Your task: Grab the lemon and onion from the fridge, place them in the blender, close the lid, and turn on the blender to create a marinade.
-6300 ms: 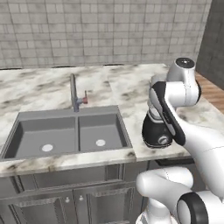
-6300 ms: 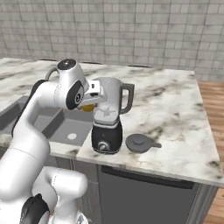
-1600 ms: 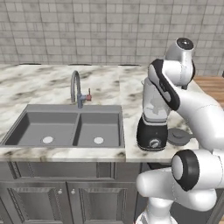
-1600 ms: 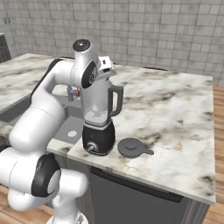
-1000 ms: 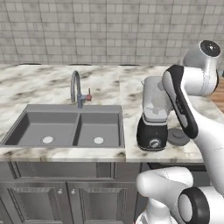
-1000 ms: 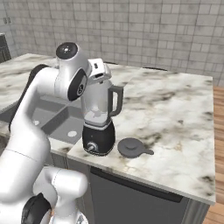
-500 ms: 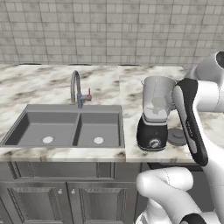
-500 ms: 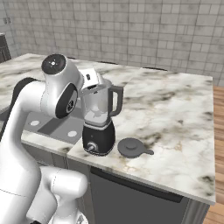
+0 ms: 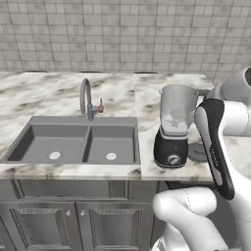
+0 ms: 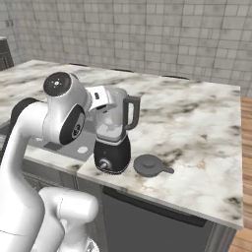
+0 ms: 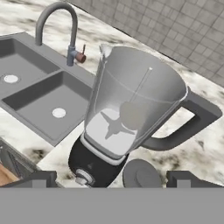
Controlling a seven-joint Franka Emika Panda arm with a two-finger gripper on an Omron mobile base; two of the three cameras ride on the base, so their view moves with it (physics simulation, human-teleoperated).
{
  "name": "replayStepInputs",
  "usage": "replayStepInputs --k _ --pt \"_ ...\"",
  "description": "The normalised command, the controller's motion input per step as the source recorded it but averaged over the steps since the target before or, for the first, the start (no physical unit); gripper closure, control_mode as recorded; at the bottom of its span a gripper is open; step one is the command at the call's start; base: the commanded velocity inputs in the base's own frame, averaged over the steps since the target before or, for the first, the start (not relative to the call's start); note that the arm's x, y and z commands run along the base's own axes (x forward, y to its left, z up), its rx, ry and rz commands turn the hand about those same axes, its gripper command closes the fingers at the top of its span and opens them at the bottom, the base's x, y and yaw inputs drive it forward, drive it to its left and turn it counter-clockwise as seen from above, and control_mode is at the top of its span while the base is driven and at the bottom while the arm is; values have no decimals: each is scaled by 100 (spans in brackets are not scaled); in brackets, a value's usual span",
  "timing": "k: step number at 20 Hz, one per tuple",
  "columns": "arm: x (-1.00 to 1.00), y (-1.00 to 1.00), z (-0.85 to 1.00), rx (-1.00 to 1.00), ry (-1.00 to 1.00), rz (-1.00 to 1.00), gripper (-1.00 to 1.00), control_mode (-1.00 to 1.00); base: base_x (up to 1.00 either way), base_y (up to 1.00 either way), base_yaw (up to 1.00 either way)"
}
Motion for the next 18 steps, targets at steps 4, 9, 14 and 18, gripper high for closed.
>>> replayStepInputs --k 4,9,14,18 --pt "0 0 0 0 0 0 -100 100 -45 45 11" --pt "0 0 0 0 0 0 -100 100 -13 86 27" --pt "0 0 0 0 0 0 -100 100 0 100 44" --pt "0 0 0 0 0 0 -100 100 13 100 51"
